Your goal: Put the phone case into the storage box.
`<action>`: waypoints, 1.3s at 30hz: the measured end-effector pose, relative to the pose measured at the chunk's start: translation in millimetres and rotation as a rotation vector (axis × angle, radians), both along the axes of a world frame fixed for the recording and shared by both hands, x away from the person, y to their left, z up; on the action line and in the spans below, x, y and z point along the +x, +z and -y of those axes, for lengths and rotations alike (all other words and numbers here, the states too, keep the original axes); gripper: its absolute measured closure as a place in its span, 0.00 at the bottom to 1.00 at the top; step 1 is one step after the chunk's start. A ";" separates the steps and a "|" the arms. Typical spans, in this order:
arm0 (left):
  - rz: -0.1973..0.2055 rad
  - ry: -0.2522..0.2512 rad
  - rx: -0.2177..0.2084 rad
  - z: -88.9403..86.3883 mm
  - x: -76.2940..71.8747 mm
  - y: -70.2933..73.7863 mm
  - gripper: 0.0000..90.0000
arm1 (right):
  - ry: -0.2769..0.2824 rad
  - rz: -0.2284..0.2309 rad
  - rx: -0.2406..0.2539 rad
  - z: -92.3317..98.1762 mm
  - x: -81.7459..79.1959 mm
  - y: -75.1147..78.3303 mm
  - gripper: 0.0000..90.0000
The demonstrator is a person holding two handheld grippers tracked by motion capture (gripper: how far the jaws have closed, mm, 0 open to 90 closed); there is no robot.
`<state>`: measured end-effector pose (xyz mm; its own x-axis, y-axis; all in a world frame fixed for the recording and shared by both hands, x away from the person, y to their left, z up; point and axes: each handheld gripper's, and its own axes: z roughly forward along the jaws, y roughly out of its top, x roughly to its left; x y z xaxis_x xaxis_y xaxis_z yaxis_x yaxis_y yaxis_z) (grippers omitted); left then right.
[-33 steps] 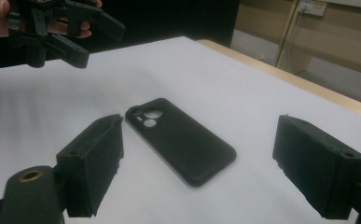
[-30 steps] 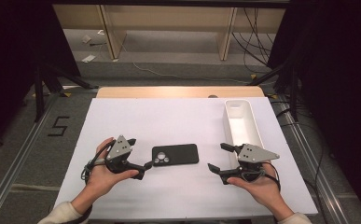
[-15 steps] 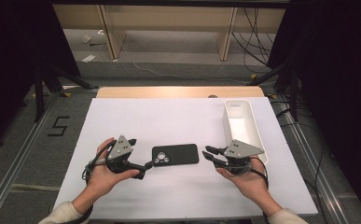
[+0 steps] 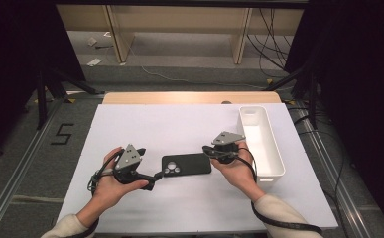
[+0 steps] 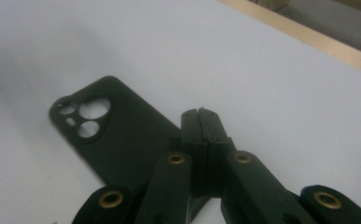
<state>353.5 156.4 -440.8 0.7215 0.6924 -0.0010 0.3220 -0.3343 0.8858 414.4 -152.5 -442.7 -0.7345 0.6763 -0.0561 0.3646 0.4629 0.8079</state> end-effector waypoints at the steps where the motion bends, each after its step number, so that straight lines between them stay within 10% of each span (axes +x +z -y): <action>1: -0.001 0.000 0.000 0.1 0.0 -0.2 0.02 | -0.009 -0.013 -0.008 -2.4 5.3 -3.3 1.00; 19: -0.014 -0.007 0.005 0.8 0.5 -2.2 0.03 | -0.087 -0.108 -0.117 -27.1 49.0 -38.5 1.00; 39: -0.034 -0.011 0.020 1.3 0.3 -4.3 0.04 | -0.088 -0.181 -0.172 -19.9 39.6 -40.0 1.00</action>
